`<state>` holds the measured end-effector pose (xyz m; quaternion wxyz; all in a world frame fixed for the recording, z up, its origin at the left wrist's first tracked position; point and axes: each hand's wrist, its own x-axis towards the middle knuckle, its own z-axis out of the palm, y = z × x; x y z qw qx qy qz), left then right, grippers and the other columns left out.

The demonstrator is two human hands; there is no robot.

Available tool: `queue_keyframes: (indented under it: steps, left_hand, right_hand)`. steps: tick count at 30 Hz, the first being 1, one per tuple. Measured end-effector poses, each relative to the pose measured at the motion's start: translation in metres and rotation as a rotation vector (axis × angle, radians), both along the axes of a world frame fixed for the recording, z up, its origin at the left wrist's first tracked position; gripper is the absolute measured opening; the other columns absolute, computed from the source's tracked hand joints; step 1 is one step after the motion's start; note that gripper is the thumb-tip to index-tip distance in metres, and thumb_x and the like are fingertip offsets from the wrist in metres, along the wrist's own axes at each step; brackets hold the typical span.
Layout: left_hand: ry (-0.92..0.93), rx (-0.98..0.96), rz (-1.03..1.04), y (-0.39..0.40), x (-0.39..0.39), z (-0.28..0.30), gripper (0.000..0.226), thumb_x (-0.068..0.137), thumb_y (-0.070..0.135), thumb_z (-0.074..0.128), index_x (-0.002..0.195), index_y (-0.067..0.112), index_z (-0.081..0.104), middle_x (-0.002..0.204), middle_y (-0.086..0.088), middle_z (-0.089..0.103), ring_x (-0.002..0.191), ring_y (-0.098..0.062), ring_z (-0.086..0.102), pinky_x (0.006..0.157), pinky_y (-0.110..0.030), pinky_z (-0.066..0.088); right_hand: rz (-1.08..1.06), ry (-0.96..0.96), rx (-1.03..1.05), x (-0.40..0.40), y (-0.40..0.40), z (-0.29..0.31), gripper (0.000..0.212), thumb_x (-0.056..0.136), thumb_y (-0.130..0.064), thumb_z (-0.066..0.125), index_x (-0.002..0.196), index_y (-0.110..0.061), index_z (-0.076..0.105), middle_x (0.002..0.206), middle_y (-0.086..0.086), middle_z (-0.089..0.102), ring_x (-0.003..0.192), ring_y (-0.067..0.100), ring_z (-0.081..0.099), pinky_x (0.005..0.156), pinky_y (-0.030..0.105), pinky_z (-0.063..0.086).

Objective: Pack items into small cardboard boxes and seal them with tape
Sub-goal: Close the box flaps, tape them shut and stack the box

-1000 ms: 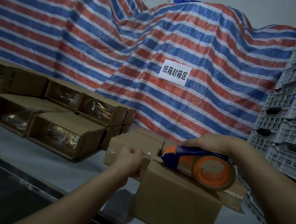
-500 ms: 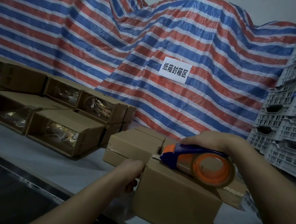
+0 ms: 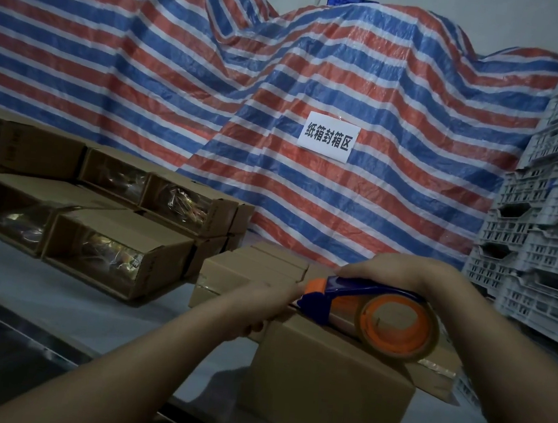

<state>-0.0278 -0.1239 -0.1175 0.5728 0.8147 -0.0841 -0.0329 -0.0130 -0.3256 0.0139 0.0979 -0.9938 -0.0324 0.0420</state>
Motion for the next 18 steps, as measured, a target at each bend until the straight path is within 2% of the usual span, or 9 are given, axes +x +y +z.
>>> queue_keyframes:
  steps: [2,6,9,11,13,14,16,18]
  left_hand:
    - [0.055,-0.005,-0.023,-0.001,0.004,-0.004,0.045,0.088,0.065,0.052,0.083,0.021,0.054,0.072,0.0,0.046,0.056,-0.012,0.035,0.049,-0.022,0.027]
    - [0.087,-0.009,-0.007,-0.001,0.006,-0.006,0.037,0.092,0.056,0.05,0.09,0.02,0.056,0.078,-0.003,0.046,0.058,-0.013,0.036,0.05,-0.024,0.027]
    - [0.08,0.042,0.017,-0.001,0.004,-0.003,0.036,0.094,0.053,0.047,0.099,0.019,0.058,0.082,-0.003,0.048,0.062,-0.013,0.038,0.051,-0.023,0.028]
    - [0.059,0.039,0.018,0.001,0.004,-0.003,0.033,0.095,0.051,0.048,0.095,0.02,0.058,0.077,-0.002,0.048,0.061,-0.013,0.038,0.05,-0.022,0.028]
    - [0.059,0.001,0.003,0.002,0.002,-0.004,0.03,0.096,0.049,0.049,0.086,0.022,0.059,0.069,0.001,0.048,0.058,-0.012,0.038,0.048,-0.022,0.027]
    - [0.066,-0.012,-0.007,0.001,0.001,-0.004,0.03,0.096,0.048,0.049,0.083,0.023,0.059,0.066,0.001,0.048,0.057,-0.012,0.038,0.048,-0.022,0.027]
    - [0.085,-0.032,-0.02,-0.003,-0.002,-0.003,0.028,0.095,0.047,0.05,0.082,0.023,0.059,0.065,0.002,0.048,0.056,-0.012,0.038,0.049,-0.023,0.027]
    - [0.102,-0.051,-0.001,-0.009,-0.005,-0.002,0.028,0.095,0.047,0.05,0.086,0.022,0.058,0.065,0.001,0.05,0.057,-0.012,0.04,0.051,-0.024,0.029]
  right_hand:
    - [-0.019,0.005,0.003,0.002,-0.001,0.001,0.046,0.09,-0.069,0.053,0.109,-0.028,0.062,0.074,-0.011,0.076,0.067,0.003,0.073,0.063,0.02,0.049]
    - [-0.037,0.066,0.009,0.0,-0.003,0.008,0.049,0.093,-0.067,0.052,0.105,-0.021,0.064,0.069,-0.006,0.075,0.057,0.005,0.069,0.051,0.015,0.049]
    - [-0.064,0.099,-0.011,-0.01,-0.014,0.017,0.055,0.091,-0.069,0.052,0.099,-0.017,0.067,0.067,-0.003,0.073,0.052,0.007,0.065,0.051,0.016,0.05]
    - [-0.091,0.091,-0.055,-0.018,-0.035,0.022,0.059,0.088,-0.072,0.053,0.099,-0.017,0.069,0.072,-0.001,0.074,0.059,0.012,0.068,0.06,0.021,0.055]
    - [-0.142,0.074,-0.046,-0.027,-0.067,0.021,0.069,0.08,-0.075,0.058,0.115,-0.016,0.067,0.097,0.006,0.078,0.088,0.024,0.075,0.088,0.034,0.06]
    - [-0.166,0.058,-0.039,-0.033,-0.082,0.019,0.079,0.075,-0.078,0.061,0.124,-0.016,0.064,0.111,0.009,0.076,0.104,0.029,0.072,0.1,0.042,0.055]
    - [-0.171,0.023,-0.065,-0.043,-0.099,0.013,0.093,0.07,-0.082,0.061,0.136,-0.016,0.058,0.128,0.011,0.068,0.119,0.031,0.065,0.109,0.047,0.047]
    - [-0.171,0.014,-0.11,-0.048,-0.102,0.006,0.091,0.075,-0.082,0.057,0.138,-0.018,0.056,0.134,0.011,0.064,0.122,0.03,0.062,0.11,0.045,0.045]
